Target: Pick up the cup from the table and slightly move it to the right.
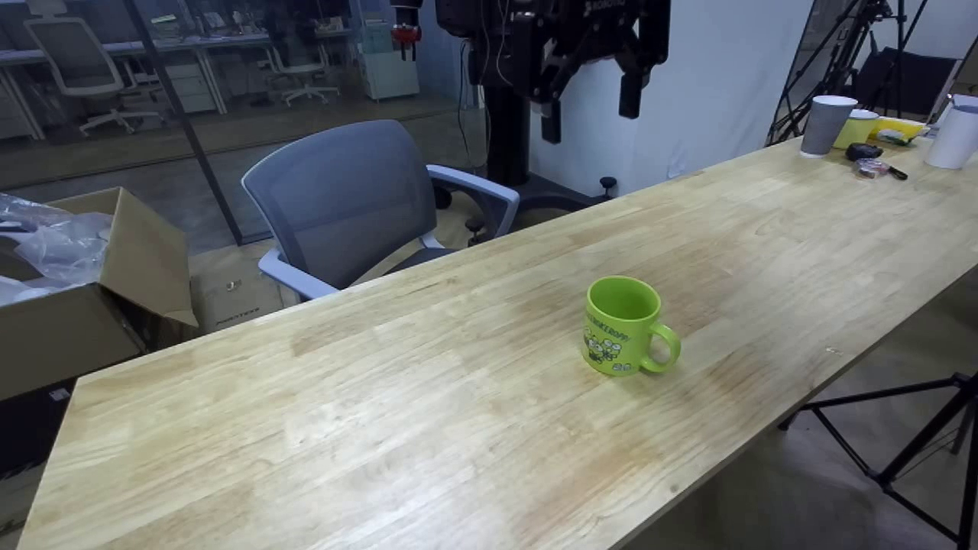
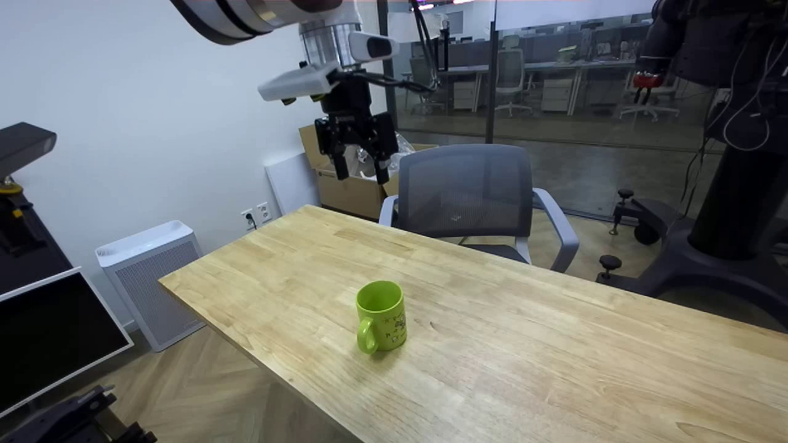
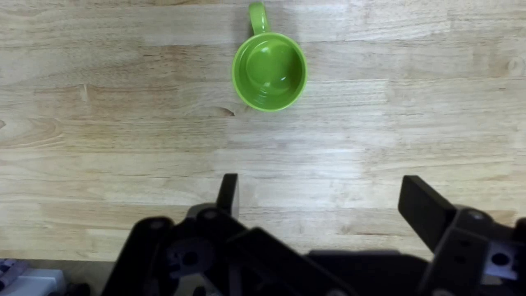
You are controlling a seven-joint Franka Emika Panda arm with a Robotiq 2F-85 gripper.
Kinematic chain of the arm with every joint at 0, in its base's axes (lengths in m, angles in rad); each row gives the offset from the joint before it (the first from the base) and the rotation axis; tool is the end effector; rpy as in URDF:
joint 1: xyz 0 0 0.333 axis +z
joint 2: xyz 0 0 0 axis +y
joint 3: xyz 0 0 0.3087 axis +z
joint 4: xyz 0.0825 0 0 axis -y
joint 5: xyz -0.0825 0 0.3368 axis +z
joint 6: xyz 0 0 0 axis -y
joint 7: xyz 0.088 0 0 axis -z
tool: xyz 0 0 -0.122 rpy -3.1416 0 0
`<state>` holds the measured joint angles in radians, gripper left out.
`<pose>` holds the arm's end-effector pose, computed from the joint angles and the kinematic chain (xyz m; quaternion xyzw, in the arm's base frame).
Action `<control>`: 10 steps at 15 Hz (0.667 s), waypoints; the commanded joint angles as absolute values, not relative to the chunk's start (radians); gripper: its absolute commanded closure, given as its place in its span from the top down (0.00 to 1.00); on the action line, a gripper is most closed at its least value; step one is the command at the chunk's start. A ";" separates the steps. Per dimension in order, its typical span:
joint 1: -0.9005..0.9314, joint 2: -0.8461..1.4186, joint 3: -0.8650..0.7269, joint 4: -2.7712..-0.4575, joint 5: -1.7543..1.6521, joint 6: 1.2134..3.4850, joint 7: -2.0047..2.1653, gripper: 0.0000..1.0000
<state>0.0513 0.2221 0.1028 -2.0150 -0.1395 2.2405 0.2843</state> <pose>0.5475 0.0774 0.3517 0.9988 -0.0232 0.0121 0.0418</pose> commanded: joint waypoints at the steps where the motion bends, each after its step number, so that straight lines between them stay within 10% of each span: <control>1: 0.111 0.280 0.080 -1.968 -0.157 2.209 0.349 1.00; 10: 0.182 0.316 0.049 -2.012 -0.198 2.232 0.413 1.00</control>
<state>0.1567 0.3102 0.0728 -2.0071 -0.1661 2.2365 0.3584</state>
